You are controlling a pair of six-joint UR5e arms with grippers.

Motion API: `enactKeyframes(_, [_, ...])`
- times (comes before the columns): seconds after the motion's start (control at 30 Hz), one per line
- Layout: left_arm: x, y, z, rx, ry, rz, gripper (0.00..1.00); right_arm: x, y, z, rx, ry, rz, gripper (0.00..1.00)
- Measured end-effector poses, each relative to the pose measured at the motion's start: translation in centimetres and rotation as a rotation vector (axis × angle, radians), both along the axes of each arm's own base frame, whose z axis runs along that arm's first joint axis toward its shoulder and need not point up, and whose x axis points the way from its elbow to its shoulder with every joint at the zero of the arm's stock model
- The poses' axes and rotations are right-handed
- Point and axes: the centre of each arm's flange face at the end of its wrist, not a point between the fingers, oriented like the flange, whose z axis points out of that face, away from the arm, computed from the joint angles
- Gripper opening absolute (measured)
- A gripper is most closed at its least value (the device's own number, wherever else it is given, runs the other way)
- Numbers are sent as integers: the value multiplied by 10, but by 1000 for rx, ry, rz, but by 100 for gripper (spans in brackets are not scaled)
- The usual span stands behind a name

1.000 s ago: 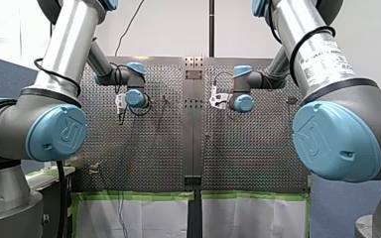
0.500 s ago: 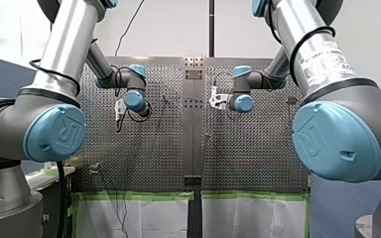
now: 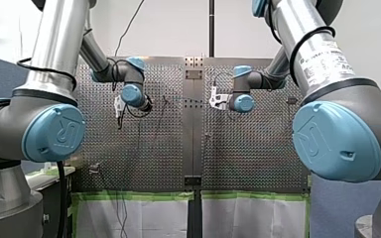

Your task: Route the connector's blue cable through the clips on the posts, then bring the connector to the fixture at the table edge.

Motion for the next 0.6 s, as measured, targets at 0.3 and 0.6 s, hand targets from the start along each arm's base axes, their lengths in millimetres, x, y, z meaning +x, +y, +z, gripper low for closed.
enactKeyframes(0.3, [-18,-7,-1,-13,17,-36,100,1,1,0,3,3,2,0])
enactKeyframes(0.6, [-35,-16,-13,-18,73,-78,100,2,3,-1,10,8,3,0])
